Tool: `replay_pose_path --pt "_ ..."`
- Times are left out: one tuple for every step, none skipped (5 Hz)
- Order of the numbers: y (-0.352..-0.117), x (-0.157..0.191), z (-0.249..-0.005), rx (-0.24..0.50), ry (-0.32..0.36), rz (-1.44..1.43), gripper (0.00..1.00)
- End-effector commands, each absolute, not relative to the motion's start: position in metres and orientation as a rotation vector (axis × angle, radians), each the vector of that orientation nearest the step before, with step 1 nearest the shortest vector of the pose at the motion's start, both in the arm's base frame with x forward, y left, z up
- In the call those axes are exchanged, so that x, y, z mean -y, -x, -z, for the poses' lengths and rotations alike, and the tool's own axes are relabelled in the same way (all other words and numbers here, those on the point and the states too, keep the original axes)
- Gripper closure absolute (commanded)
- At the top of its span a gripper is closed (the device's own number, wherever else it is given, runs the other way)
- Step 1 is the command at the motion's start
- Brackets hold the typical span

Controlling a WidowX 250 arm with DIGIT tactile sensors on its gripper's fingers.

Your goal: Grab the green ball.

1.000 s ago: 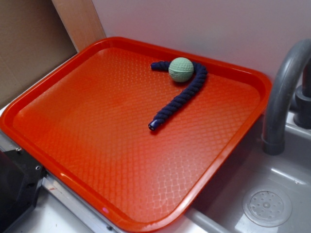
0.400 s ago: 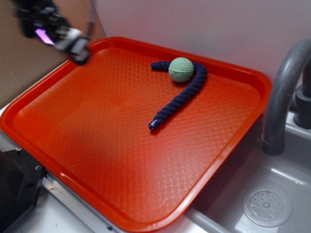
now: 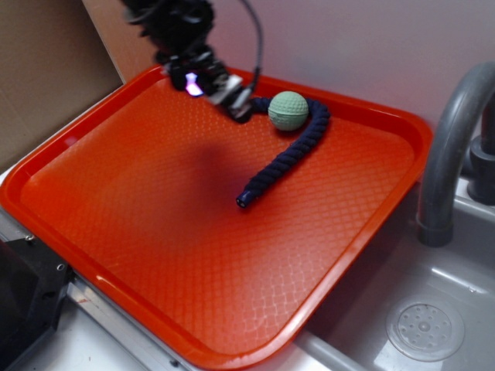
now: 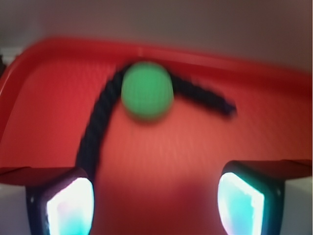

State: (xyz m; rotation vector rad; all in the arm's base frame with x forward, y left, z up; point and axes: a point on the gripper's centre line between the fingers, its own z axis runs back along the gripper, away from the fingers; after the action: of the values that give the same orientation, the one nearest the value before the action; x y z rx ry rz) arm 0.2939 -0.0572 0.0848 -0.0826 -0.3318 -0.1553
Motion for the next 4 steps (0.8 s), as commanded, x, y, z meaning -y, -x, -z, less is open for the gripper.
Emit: replay_pose_path --pt "-0.339 0.083 -0.062 0.398 0.165 0.065 0.00" --pt "-0.348 0.088 -0.050 0.394 0.193 0.051 0.00" --pt "-0.355 0.093 -0.046 0.386 0.217 0.026 1.00" --pt "-0.348 0.099 -0.051 0.378 0.224 0.043 1.00"
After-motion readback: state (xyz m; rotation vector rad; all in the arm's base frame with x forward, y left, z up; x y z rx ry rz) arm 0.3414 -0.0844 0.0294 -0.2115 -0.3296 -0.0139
